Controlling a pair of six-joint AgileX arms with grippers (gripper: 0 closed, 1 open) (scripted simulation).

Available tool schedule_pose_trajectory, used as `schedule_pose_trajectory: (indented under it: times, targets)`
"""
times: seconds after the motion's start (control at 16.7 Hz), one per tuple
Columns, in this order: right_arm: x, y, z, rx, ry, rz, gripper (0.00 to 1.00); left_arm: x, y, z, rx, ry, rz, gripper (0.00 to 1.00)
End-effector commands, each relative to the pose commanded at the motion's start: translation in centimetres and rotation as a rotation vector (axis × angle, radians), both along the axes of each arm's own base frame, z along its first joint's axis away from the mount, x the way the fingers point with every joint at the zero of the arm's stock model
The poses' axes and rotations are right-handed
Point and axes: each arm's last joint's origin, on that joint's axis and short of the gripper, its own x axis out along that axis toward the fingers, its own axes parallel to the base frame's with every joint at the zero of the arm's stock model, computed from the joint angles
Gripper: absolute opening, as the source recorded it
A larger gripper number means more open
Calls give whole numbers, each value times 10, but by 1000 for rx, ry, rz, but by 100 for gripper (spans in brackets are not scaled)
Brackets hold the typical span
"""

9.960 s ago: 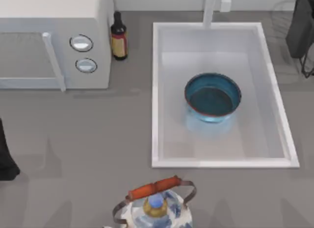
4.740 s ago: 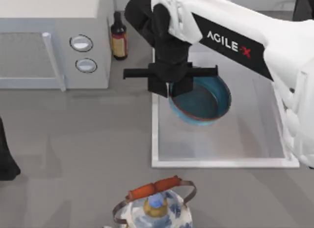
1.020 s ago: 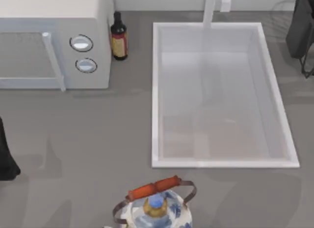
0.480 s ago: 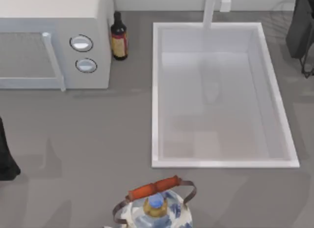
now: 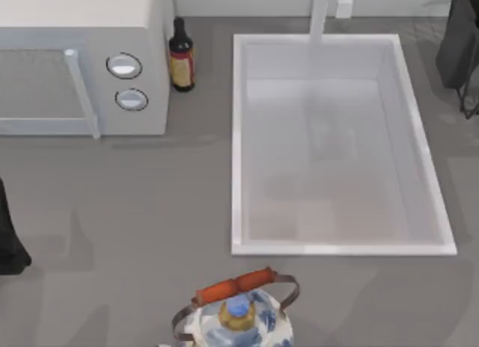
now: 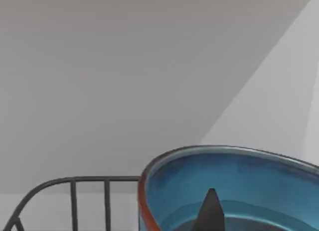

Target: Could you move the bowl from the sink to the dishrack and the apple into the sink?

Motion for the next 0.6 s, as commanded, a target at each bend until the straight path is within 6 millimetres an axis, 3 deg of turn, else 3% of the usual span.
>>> schedule_pose_trajectory:
  times: [0.24,0.6]
  targets:
    - [0,0,0,0,0,0,98,0,0,0,0,0,0,100]
    - [0,0,0,0,0,0,100,0,0,0,0,0,0,100]
